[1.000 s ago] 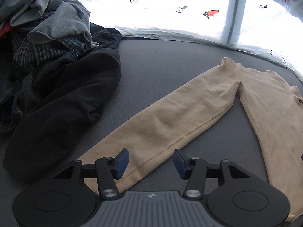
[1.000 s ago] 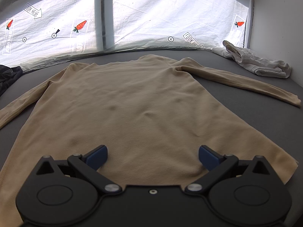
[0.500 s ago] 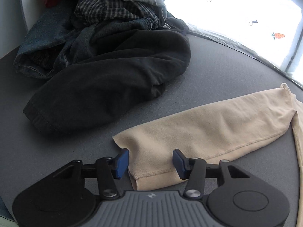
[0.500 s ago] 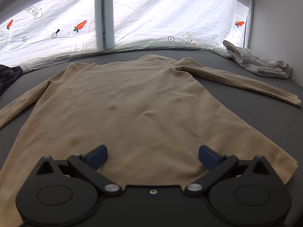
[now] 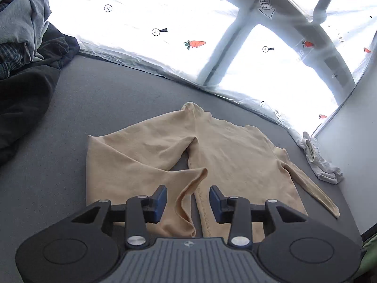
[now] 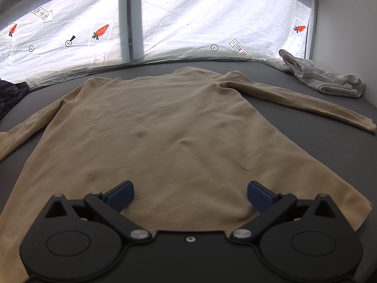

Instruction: Fold clothes

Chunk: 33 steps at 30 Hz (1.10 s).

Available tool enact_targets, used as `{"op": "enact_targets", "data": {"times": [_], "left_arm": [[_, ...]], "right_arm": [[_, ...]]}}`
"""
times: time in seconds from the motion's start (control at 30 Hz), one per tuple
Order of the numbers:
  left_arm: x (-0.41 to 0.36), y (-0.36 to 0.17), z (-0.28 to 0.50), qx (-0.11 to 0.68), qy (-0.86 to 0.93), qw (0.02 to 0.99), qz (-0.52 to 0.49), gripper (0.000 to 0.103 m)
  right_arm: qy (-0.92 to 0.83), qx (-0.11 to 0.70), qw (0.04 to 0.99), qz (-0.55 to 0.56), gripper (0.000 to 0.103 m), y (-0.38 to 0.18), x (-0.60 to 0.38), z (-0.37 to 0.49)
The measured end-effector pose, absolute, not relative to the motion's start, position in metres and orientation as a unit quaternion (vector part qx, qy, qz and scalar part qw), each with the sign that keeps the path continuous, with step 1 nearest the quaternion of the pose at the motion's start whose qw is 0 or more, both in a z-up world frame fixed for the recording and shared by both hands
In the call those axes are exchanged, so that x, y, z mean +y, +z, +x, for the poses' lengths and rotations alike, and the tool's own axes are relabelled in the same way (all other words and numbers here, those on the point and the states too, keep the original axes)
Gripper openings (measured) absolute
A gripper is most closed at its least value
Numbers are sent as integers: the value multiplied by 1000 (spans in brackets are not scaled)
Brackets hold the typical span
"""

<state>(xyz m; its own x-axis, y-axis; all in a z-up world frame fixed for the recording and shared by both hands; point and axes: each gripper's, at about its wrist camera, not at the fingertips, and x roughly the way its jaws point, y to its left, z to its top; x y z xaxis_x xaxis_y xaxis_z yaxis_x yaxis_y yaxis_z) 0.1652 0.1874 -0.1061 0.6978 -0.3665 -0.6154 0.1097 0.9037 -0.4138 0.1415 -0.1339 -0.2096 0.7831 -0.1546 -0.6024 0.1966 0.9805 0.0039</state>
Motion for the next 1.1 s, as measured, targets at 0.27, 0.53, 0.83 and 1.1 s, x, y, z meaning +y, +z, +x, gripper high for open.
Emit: {"op": "enact_targets", "data": {"times": [0.27, 0.53, 0.83, 1.1], "left_arm": [[208, -137, 173, 458, 36, 874, -161, 64], [233, -165, 169, 498, 92, 843, -181, 77], [222, -171, 181, 509, 83, 839, -172, 103], [216, -171, 184, 516, 91, 838, -153, 103]], "right_arm": [[-85, 338, 937, 34, 103, -205, -137, 148], [-107, 349, 916, 165, 95, -169, -154, 164], [41, 387, 807, 443, 45, -182, -111, 209], [130, 491, 711, 486, 31, -217, -44, 225]]}}
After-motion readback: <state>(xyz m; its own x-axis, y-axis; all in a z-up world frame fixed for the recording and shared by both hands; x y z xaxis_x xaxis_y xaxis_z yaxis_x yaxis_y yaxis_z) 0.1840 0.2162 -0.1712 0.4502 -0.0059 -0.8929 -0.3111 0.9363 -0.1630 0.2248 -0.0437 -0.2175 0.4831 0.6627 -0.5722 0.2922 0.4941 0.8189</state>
